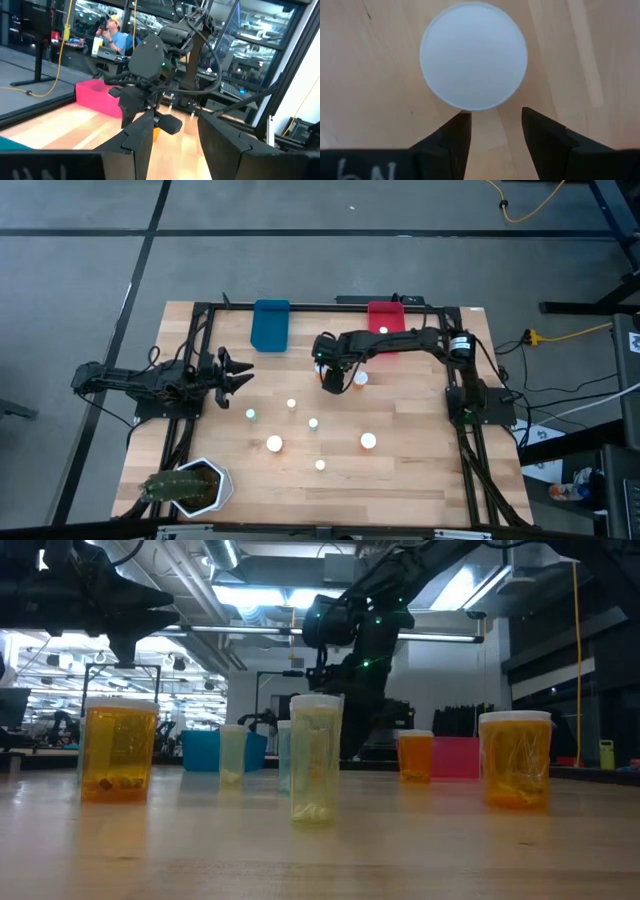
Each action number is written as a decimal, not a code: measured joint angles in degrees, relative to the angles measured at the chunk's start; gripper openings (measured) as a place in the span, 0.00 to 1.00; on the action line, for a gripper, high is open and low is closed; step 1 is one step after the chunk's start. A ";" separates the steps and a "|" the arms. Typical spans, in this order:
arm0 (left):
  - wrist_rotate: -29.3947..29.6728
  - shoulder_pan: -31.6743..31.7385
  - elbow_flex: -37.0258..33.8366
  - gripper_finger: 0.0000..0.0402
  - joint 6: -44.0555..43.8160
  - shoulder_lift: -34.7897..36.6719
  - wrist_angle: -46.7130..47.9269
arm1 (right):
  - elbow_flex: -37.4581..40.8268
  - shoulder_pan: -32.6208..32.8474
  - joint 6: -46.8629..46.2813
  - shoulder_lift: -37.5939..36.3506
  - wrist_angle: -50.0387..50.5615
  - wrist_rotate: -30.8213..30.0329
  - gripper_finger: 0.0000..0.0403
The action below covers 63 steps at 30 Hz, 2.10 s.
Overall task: Pick and place medicine bottles into bin by pill shape (circle, oval)
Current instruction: Put the big orange pill bottle into the blue bin
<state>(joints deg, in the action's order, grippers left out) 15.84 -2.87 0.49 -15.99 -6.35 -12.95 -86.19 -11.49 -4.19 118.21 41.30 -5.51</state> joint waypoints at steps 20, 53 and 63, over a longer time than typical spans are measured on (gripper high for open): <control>-0.02 0.00 0.00 0.37 -0.11 0.00 0.94 | 0.02 2.04 6.37 -0.70 1.21 -3.87 0.82; -0.02 0.00 0.00 0.37 8.96 0.00 6.02 | 0.02 2.06 2.70 -0.79 -8.59 -3.92 0.83; -0.02 0.00 0.00 0.37 12.03 0.00 6.63 | 0.02 2.04 2.70 -0.79 -8.54 -3.92 0.76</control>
<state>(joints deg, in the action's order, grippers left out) 15.81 -2.87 0.49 -3.96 -6.35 -6.32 -86.17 -9.45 -1.48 117.43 32.75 -9.43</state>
